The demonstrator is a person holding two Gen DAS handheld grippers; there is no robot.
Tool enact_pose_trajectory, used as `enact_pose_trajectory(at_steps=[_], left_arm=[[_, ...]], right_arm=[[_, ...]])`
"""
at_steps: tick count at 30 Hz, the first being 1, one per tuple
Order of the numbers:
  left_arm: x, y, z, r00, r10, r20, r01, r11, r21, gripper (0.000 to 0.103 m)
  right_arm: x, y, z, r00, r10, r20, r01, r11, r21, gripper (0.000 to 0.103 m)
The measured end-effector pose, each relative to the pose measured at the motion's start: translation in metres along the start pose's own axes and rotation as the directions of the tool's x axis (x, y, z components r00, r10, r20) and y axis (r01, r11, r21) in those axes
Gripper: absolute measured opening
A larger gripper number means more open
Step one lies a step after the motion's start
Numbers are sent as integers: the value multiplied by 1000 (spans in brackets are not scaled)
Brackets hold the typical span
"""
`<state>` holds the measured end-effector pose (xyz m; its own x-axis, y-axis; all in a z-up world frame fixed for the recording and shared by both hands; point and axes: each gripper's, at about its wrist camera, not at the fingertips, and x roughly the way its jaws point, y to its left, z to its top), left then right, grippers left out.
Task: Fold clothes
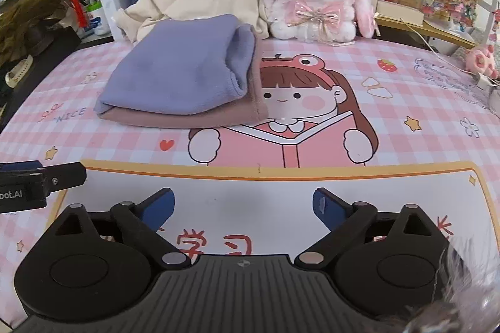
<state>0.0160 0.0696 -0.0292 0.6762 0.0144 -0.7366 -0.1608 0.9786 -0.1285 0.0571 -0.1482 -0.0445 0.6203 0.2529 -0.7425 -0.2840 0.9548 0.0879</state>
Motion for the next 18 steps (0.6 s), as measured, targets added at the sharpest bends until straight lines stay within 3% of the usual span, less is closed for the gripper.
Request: enact_pose_trajectory(at_steps=[15,18], left_arm=[[4,-1,1,999,32,-26,-31,999,21,88],[6,-1,1,999,38,-37,-37,999,22,92]], right_arm=[[1,4,-1,1000,11,-11,-11,1000,-7,97],[2,5,0,1000,12,-11,-12,1000,-9,97]])
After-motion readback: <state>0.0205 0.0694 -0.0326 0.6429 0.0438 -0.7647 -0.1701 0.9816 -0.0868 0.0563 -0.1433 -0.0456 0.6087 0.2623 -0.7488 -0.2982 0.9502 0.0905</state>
